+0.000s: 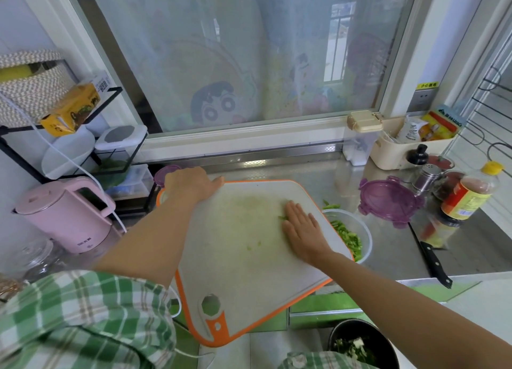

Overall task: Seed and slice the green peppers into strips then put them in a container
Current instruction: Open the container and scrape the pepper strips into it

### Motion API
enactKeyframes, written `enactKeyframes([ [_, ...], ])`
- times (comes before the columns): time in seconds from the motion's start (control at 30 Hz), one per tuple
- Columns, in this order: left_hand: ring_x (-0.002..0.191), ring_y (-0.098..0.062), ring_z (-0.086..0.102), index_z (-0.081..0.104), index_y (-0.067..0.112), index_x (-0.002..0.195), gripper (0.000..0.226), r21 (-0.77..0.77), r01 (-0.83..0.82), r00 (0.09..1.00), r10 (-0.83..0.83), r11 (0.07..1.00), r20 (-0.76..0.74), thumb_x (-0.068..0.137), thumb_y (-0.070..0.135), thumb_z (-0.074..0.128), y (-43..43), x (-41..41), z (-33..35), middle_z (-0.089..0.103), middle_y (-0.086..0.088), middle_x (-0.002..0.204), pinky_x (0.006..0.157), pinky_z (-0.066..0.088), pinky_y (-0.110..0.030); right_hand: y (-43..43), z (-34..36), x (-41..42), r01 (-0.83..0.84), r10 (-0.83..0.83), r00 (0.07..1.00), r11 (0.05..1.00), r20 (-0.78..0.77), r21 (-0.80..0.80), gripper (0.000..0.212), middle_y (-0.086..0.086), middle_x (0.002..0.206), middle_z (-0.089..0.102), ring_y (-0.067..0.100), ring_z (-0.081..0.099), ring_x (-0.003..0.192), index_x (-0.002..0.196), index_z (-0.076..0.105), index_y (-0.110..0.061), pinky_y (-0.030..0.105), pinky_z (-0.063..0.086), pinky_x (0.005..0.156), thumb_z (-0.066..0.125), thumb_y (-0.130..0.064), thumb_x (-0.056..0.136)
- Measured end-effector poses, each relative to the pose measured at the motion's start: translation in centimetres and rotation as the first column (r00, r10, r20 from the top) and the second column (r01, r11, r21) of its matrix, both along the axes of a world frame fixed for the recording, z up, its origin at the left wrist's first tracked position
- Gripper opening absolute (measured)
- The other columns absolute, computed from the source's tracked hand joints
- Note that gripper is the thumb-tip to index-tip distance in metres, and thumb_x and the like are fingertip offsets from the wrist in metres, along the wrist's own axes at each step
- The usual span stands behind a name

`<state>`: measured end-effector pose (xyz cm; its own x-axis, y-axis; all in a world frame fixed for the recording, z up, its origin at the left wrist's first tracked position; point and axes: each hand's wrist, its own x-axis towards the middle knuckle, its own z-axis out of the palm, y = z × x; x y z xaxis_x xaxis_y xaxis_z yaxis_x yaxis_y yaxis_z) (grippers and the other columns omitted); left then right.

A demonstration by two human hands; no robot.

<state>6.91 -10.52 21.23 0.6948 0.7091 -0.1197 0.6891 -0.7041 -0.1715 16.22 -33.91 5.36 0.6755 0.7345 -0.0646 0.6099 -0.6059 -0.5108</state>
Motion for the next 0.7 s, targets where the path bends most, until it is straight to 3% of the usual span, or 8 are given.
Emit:
enactKeyframes([
  [0.13,0.117,-0.029,0.056,0.059,0.014,0.126,0.072,0.006,0.0,1.0,0.0,1.0,0.009,0.093,0.07,0.03,0.5,-0.3,-0.1,0.062,-0.007,0.126,0.082,0.036,-0.036,-3.3,-2.4,2.3,0.192,-0.205,0.977,0.966,-0.061,-0.171,0.057,0.001,0.161,-0.007,0.014,-0.007,0.148,0.154,-0.003,-0.016,0.038,0.0,0.12,0.013,-0.039,0.104],
  [0.23,0.118,-0.03,0.056,0.058,0.014,0.127,0.071,0.02,0.01,1.0,-0.01,1.0,0.006,0.093,0.07,0.031,0.1,-0.2,0.2,0.061,-0.007,0.127,0.08,0.034,-0.035,-2.9,-1.5,2.0,0.196,-0.197,0.98,0.98,-0.026,-0.023,0.058,0.001,0.161,-0.007,0.013,-0.004,0.148,0.154,-0.002,-0.014,0.033,0.0,0.119,0.019,-0.036,0.104],
  [0.3,0.118,-0.03,0.056,0.059,0.014,0.125,0.07,0.01,0.014,1.0,-0.014,1.0,0.01,0.093,0.07,0.032,0.0,-0.1,0.2,0.061,-0.007,0.127,0.08,0.034,-0.035,-1.4,0.2,0.6,0.042,-0.047,0.999,0.98,0.025,0.194,0.057,-0.003,0.16,-0.005,0.009,0.0,0.147,0.152,0.001,-0.018,0.031,0.002,0.12,0.024,-0.037,0.104],
  [0.37,0.116,-0.029,0.057,0.06,0.014,0.122,0.07,0.003,0.02,1.0,-0.02,1.0,0.018,0.092,0.07,0.032,0.1,0.1,0.0,0.062,-0.007,0.125,0.081,0.036,-0.035,0.3,2.2,-1.6,-0.201,0.192,0.979,0.915,0.062,0.349,0.059,-0.005,0.16,-0.002,0.006,0.001,0.147,0.15,0.001,-0.022,0.03,0.003,0.12,0.02,-0.047,0.1],
  [0.43,0.117,-0.029,0.057,0.06,0.014,0.123,0.07,0.003,0.018,1.0,-0.018,1.0,0.018,0.092,0.07,0.032,0.1,0.3,-0.1,0.062,-0.007,0.126,0.082,0.037,-0.035,1.8,3.5,-3.6,-0.398,0.376,0.917,0.844,0.133,0.358,0.059,-0.001,0.161,0.004,0.007,0.001,0.148,0.151,0.003,-0.022,0.026,0.0,0.119,0.014,-0.049,0.099],
  [0.5,0.119,-0.029,0.056,0.059,0.015,0.126,0.07,0.005,0.009,1.0,-0.009,1.0,0.014,0.092,0.07,0.032,0.1,0.4,0.0,0.061,-0.007,0.128,0.082,0.037,-0.035,2.4,3.7,-4.1,-0.473,0.432,0.88,0.824,0.195,0.311,0.055,-0.003,0.161,0.007,0.005,0.0,0.147,0.151,0.005,-0.025,0.023,-0.002,0.118,0.013,-0.045,0.1],
  [0.6,0.119,-0.03,0.055,0.059,0.014,0.126,0.071,-0.002,-0.005,1.0,0.005,1.0,0.02,0.092,0.07,0.032,0.2,0.2,-0.2,0.061,-0.007,0.129,0.086,0.039,-0.036,1.5,2.4,-2.5,-0.375,0.348,0.926,0.888,0.144,0.265,0.056,-0.012,0.16,0.002,0.001,-0.002,0.146,0.151,0.007,-0.031,0.023,-0.004,0.117,0.008,-0.047,0.097],
  [0.7,0.12,-0.03,0.055,0.058,0.013,0.128,0.073,-0.007,-0.01,0.999,0.01,1.0,0.031,0.092,0.071,0.031,0.6,-0.1,-0.4,0.06,-0.008,0.13,0.092,0.041,-0.039,-1.1,0.1,0.4,-0.101,0.104,0.995,0.982,-0.009,0.157,0.066,-0.019,0.153,-0.004,0.005,-0.001,0.147,0.152,0.008,-0.029,0.027,-0.001,0.118,0.003,-0.052,0.09],
])
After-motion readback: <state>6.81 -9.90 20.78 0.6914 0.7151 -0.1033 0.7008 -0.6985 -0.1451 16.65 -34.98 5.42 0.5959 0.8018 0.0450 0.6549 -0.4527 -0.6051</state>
